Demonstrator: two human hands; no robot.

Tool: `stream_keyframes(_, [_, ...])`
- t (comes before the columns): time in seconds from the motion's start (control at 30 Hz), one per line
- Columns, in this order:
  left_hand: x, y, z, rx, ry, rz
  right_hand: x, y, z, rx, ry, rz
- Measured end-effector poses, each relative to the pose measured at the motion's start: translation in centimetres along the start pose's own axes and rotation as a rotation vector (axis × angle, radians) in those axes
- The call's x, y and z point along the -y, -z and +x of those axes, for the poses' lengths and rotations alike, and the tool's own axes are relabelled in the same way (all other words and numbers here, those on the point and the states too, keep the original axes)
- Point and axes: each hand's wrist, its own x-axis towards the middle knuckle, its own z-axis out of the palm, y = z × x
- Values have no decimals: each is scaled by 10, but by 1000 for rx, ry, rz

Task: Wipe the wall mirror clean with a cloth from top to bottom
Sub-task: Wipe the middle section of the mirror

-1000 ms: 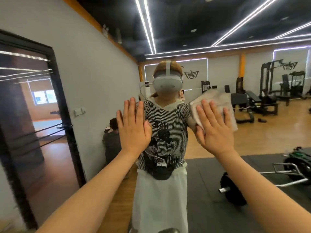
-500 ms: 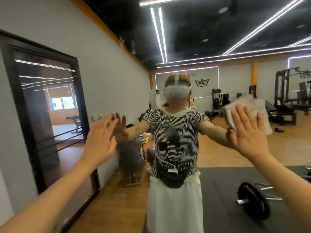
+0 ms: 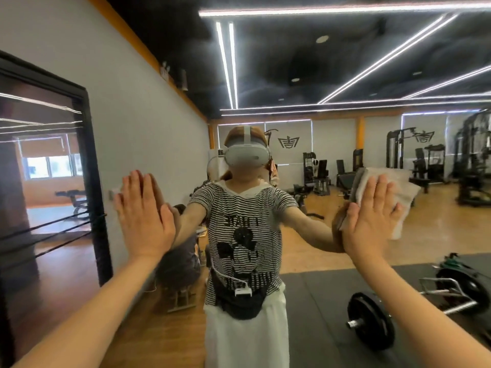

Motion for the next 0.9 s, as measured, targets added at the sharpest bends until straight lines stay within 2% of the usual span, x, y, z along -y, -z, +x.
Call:
stream_keyframes(0.1, [1, -2, -1, -2, -12, -15, 48, -13, -17, -19, -35, 17])
stream_keyframes(0.2, [2, -1, 0, -10, -16, -29, 100, -31, -39, -32, 48, 18])
stream_keyframes(0.3, [2, -2, -1, -13, -21, -31, 142, -46, -64, 14, 216, -28])
stream_keyframes(0.4, [3, 0, 1, -9, -33, -2, 138, -48, -67, 56, 423, -53])
stream_keyframes(0.5, [2, 1, 1, 0, -31, 6, 99, -38, -45, 80, 616, -77])
stream_keyframes(0.57, [2, 1, 2, 0, -32, 3, 71, -26, -30, 79, 539, -82])
stream_keyframes(0.73, [1, 2, 1, 2, -30, -2, 19, -3, -10, 90, 160, -49])
stream_keyframes(0.9, [1, -1, 1, -7, -22, -12, 72, -21, -22, -24, -194, 50])
